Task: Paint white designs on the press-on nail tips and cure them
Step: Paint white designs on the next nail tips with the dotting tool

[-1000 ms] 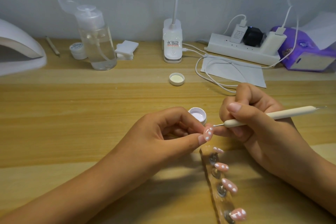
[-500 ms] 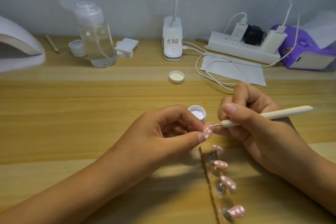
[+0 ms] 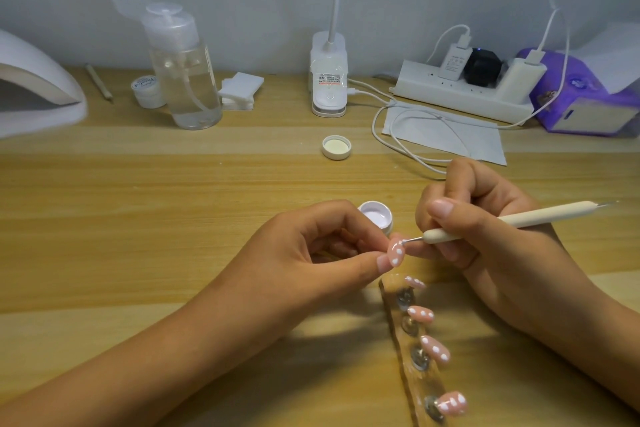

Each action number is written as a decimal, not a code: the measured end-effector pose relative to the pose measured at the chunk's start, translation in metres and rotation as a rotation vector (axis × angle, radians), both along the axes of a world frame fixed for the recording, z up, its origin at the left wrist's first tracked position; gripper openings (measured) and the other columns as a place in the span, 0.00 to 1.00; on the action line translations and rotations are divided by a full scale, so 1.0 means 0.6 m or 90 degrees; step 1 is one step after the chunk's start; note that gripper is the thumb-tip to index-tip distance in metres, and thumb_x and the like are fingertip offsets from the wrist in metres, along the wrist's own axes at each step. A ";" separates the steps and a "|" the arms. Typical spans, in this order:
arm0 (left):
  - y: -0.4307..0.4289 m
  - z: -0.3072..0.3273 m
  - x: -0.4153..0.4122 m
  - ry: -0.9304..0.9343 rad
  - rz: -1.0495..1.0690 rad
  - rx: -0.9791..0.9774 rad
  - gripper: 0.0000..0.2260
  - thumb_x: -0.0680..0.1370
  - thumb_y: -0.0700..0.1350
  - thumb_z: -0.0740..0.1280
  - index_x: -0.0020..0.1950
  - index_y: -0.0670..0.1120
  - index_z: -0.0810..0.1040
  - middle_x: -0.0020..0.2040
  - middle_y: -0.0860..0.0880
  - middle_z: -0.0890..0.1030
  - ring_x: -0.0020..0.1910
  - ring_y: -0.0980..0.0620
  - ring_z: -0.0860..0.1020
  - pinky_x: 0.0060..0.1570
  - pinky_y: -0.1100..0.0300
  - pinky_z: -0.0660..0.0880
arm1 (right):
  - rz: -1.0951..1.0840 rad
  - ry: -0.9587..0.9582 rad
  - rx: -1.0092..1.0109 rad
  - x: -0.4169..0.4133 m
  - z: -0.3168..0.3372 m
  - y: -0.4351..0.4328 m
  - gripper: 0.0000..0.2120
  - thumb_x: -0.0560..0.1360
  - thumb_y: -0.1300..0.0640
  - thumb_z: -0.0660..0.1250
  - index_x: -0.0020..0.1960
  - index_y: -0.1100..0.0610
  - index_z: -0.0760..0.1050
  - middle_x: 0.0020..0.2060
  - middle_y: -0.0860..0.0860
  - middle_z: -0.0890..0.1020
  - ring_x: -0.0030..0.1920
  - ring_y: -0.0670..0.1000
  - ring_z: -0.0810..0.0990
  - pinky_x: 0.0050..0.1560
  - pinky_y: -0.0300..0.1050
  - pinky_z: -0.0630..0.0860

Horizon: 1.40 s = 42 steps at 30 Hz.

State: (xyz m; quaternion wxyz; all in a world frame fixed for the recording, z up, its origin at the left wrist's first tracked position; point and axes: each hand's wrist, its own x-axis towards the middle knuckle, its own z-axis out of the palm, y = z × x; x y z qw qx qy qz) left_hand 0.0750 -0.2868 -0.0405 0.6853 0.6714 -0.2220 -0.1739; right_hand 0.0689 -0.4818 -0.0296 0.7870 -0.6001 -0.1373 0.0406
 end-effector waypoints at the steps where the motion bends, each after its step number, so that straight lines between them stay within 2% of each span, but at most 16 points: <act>1: 0.000 0.000 0.000 0.000 -0.002 0.001 0.03 0.70 0.44 0.74 0.41 0.48 0.83 0.36 0.55 0.82 0.36 0.60 0.77 0.40 0.67 0.75 | 0.003 -0.003 0.001 0.000 0.000 -0.001 0.09 0.67 0.59 0.68 0.32 0.52 0.71 0.28 0.48 0.74 0.28 0.44 0.71 0.36 0.40 0.79; 5: 0.001 0.000 0.000 -0.001 -0.004 0.004 0.06 0.69 0.48 0.76 0.41 0.48 0.82 0.37 0.53 0.82 0.37 0.59 0.78 0.40 0.66 0.75 | 0.011 -0.024 0.015 -0.001 0.001 -0.001 0.09 0.68 0.61 0.67 0.32 0.54 0.70 0.27 0.49 0.73 0.28 0.44 0.69 0.33 0.35 0.77; 7: 0.001 0.001 0.000 0.001 0.001 0.005 0.04 0.69 0.46 0.76 0.40 0.48 0.82 0.37 0.54 0.82 0.36 0.59 0.77 0.39 0.67 0.74 | 0.011 -0.031 0.010 -0.002 0.001 -0.001 0.09 0.69 0.61 0.67 0.32 0.54 0.70 0.27 0.49 0.73 0.27 0.45 0.69 0.32 0.33 0.74; 11: 0.000 0.001 -0.001 0.002 0.006 0.009 0.03 0.69 0.45 0.74 0.41 0.48 0.83 0.37 0.53 0.83 0.37 0.59 0.77 0.40 0.67 0.75 | 0.006 -0.037 -0.025 -0.003 0.000 -0.003 0.09 0.68 0.59 0.68 0.32 0.52 0.70 0.27 0.48 0.74 0.28 0.44 0.70 0.31 0.33 0.71; 14: 0.001 0.000 -0.001 0.004 0.007 0.008 0.03 0.69 0.45 0.74 0.41 0.48 0.83 0.38 0.52 0.83 0.37 0.59 0.78 0.41 0.66 0.75 | 0.005 -0.034 -0.031 -0.003 0.001 -0.001 0.09 0.68 0.59 0.68 0.32 0.52 0.70 0.27 0.49 0.74 0.28 0.45 0.70 0.32 0.35 0.73; 18: 0.001 -0.001 0.000 0.000 0.003 0.008 0.03 0.70 0.45 0.74 0.41 0.48 0.83 0.38 0.53 0.83 0.38 0.59 0.77 0.41 0.66 0.75 | -0.011 0.010 0.016 -0.002 0.003 0.002 0.08 0.67 0.58 0.69 0.32 0.53 0.71 0.28 0.49 0.73 0.28 0.43 0.72 0.36 0.40 0.80; 23: 0.001 -0.001 -0.001 0.001 0.006 0.006 0.03 0.70 0.45 0.74 0.41 0.48 0.83 0.39 0.49 0.84 0.38 0.59 0.78 0.42 0.64 0.75 | -0.024 0.023 0.031 -0.002 0.005 0.005 0.08 0.67 0.58 0.69 0.32 0.53 0.71 0.28 0.50 0.71 0.28 0.44 0.70 0.35 0.40 0.80; 26: 0.001 0.000 -0.002 -0.002 0.003 0.006 0.03 0.70 0.45 0.74 0.41 0.48 0.83 0.38 0.52 0.83 0.37 0.60 0.77 0.41 0.66 0.75 | -0.013 0.012 0.028 -0.003 0.005 0.004 0.08 0.68 0.57 0.68 0.32 0.52 0.71 0.27 0.49 0.72 0.29 0.43 0.72 0.35 0.40 0.80; 29: 0.000 0.000 -0.001 -0.002 0.002 0.003 0.02 0.70 0.44 0.73 0.41 0.48 0.83 0.36 0.54 0.82 0.36 0.60 0.77 0.39 0.68 0.74 | 0.002 -0.017 0.011 -0.004 0.004 0.001 0.09 0.69 0.58 0.68 0.32 0.52 0.71 0.26 0.49 0.73 0.28 0.44 0.72 0.33 0.37 0.77; 33: 0.001 -0.002 0.000 -0.008 0.003 0.010 0.02 0.70 0.44 0.74 0.41 0.48 0.83 0.39 0.51 0.84 0.38 0.59 0.78 0.41 0.66 0.76 | 0.019 -0.048 -0.010 -0.003 0.001 -0.002 0.10 0.69 0.60 0.69 0.32 0.52 0.70 0.27 0.48 0.74 0.28 0.46 0.70 0.32 0.34 0.72; 37: 0.003 -0.004 0.001 -0.012 0.005 0.022 0.04 0.70 0.46 0.75 0.42 0.49 0.83 0.47 0.44 0.85 0.41 0.57 0.79 0.44 0.61 0.77 | 0.037 -0.056 -0.020 -0.004 0.000 -0.004 0.13 0.69 0.54 0.75 0.34 0.52 0.70 0.28 0.49 0.75 0.29 0.44 0.73 0.34 0.33 0.72; 42: 0.003 -0.006 0.001 -0.015 0.003 0.026 0.05 0.70 0.48 0.75 0.42 0.50 0.83 0.47 0.44 0.85 0.41 0.56 0.80 0.44 0.60 0.78 | 0.040 -0.055 -0.033 -0.005 0.000 -0.002 0.15 0.69 0.49 0.75 0.34 0.52 0.70 0.28 0.50 0.75 0.30 0.43 0.75 0.35 0.32 0.73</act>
